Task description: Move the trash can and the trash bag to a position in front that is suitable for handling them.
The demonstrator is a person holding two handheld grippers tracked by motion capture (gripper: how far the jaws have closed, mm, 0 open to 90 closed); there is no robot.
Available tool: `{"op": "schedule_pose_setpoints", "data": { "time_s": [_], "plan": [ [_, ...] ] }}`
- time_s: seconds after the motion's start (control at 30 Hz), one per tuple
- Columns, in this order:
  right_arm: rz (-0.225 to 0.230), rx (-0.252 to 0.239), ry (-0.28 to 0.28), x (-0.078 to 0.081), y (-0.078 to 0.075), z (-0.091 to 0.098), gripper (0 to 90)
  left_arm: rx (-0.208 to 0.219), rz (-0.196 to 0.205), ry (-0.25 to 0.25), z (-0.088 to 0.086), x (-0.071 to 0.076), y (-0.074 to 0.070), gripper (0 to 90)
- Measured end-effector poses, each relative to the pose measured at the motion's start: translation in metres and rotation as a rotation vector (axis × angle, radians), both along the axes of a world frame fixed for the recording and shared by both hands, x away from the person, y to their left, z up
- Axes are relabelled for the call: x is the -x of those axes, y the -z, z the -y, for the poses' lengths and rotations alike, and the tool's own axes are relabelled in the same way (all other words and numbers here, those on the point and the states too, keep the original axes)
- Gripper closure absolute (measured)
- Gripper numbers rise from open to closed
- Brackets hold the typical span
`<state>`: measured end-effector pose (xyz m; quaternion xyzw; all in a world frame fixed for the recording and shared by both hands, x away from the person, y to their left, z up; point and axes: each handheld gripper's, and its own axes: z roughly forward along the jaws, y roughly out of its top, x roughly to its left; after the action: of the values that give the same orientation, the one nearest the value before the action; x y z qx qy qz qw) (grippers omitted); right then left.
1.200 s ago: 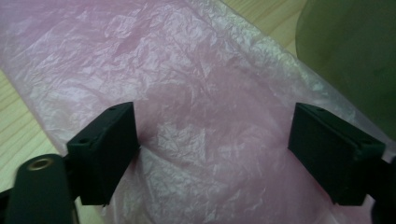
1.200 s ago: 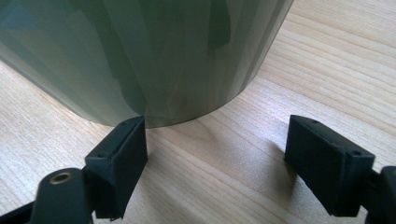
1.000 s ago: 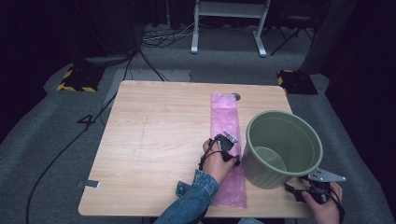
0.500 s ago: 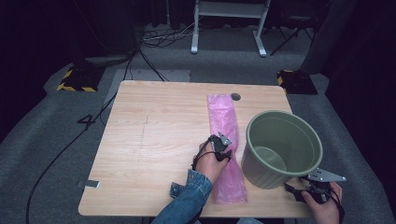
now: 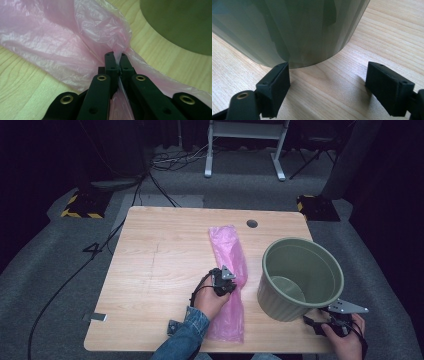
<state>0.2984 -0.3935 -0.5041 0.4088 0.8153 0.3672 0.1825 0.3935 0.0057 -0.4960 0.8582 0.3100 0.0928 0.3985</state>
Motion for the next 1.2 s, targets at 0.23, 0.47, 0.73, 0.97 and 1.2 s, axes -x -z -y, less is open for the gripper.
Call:
{"op": "schedule_pose_setpoints", "data": {
  "time_s": [0.23, 0.47, 0.73, 0.97, 1.2],
  "plan": [
    [0.048, -0.071, 0.017, 0.002, -0.005, 0.011, 34.0, 0.042, 0.064, 0.07, -0.024, 0.017, -0.024, 89.5],
    [0.139, -0.073, 0.094, -0.013, -0.022, 0.027, 36.2, 0.095, 0.157, 0.134, -0.059, 0.039, -0.052, 89.4],
    [0.157, -0.09, 0.123, -0.038, -0.036, 0.026, 35.8, 0.12, 0.173, 0.167, -0.092, 0.052, -0.075, 89.4],
    [0.121, -0.153, 0.088, -0.048, -0.031, 0.02, 35.0, 0.148, 0.207, 0.224, -0.115, 0.056, -0.088, 89.4],
    [0.105, -0.179, 0.027, -0.061, -0.03, -0.003, 32.7, 0.214, 0.251, 0.252, -0.144, 0.065, -0.111, 89.4]
  ]
}}
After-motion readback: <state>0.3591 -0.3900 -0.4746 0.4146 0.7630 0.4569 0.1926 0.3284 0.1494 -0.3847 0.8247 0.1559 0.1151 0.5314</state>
